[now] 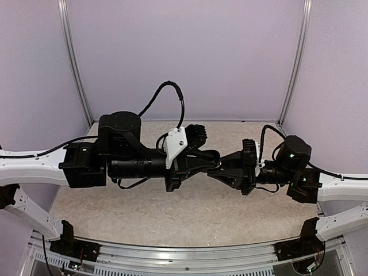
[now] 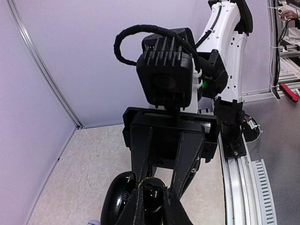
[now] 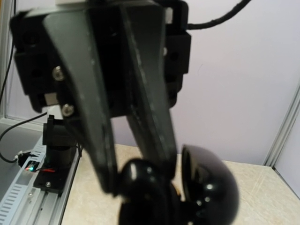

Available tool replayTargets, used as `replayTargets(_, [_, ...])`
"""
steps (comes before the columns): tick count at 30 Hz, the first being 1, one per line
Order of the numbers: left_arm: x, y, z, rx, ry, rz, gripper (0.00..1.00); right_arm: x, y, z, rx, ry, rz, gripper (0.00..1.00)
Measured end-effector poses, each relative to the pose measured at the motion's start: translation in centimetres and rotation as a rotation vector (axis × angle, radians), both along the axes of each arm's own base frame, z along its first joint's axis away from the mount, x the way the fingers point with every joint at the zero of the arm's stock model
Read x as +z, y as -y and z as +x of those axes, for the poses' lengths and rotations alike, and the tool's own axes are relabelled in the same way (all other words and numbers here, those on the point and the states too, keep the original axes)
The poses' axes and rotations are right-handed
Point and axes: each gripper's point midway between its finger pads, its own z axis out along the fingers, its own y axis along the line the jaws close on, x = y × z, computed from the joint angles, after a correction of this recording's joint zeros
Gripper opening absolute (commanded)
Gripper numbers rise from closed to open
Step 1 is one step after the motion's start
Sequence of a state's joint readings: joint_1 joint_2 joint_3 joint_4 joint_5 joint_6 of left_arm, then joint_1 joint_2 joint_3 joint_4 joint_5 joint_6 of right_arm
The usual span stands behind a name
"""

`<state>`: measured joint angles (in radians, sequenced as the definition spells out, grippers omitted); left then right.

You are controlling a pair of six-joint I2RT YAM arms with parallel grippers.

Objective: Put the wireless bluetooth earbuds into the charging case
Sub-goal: Insert the right earbud into the right side groove of the charging case, then close the charging case with the earbuds inside, then place the charging case with the earbuds.

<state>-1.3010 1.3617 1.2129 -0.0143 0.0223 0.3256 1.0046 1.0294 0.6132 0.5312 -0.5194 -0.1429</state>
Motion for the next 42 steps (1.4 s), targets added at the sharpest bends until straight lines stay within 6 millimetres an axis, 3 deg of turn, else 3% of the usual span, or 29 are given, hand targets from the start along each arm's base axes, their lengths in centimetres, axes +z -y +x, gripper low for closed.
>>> replayTargets(8, [-0.3, 0.2, 0.3, 0.011, -0.007, 0.022, 0.26, 0.2, 0.0, 0.0, 0.001, 0.001, -0.001, 0.0])
replayTargets(17, [-0.5, -0.1, 0.2, 0.017, 0.001, 0.041, 0.48, 0.8, 0.1, -0.1, 0.008, 0.007, 0.022, 0.0])
replayTargets(28, [2.0, -1.2, -0.6, 0.016, 0.031, -0.02, 0.6, 1.9, 0.4, -0.1, 0.021, 0.017, 0.064, 0.0])
replayTargets(32, [4.0, -2.7, -0.5, 0.03, 0.023, -0.098, 0.75, 1.9, 0.4, -0.2, 0.034, 0.018, 0.064, 0.0])
replayTargets(36, [5.0, -4.9, 1.3, 0.079, -0.016, -0.164, 0.97, 1.9, 0.5, -0.4, 0.044, 0.016, 0.063, 0.0])
replayTargets(42, [3.0, -7.1, 2.5, 0.111, -0.092, -0.181, 0.99, 1.7, 0.4, -0.6, 0.057, 0.001, 0.056, 0.0])
